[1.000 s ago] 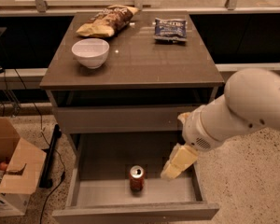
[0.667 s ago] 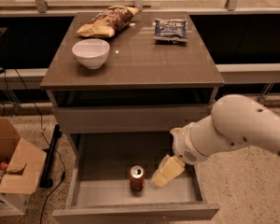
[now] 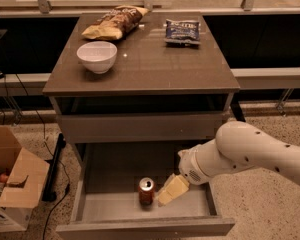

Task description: Pick coke can from middle drawer and place on counter

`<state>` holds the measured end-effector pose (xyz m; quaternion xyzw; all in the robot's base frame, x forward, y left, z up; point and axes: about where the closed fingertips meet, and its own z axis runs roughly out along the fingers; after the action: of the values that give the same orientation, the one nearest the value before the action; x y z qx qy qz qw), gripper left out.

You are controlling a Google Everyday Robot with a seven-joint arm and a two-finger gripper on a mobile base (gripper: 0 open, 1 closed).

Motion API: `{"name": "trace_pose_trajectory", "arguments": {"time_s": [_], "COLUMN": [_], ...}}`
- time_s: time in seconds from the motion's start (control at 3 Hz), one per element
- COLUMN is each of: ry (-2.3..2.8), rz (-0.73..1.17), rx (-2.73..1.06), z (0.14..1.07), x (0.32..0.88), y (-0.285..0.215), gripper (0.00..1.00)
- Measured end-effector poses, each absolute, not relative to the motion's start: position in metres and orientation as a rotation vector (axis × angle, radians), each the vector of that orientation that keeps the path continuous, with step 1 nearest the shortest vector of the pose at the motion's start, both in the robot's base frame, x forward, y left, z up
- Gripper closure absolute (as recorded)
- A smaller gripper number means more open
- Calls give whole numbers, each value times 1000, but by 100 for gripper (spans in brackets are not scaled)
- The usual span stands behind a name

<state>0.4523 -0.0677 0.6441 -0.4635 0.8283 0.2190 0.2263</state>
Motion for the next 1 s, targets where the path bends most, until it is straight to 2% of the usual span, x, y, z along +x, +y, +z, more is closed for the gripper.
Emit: {"name": "trace_pose_trajectory", "arguments": {"time_s": [0.33, 1.0], "ry": [2300, 2346], "rz": [593, 588], "rx": [-1269, -1154], "z": [641, 564], "x": [453, 490], "y": [-67, -50], "gripper": [0, 0]}}
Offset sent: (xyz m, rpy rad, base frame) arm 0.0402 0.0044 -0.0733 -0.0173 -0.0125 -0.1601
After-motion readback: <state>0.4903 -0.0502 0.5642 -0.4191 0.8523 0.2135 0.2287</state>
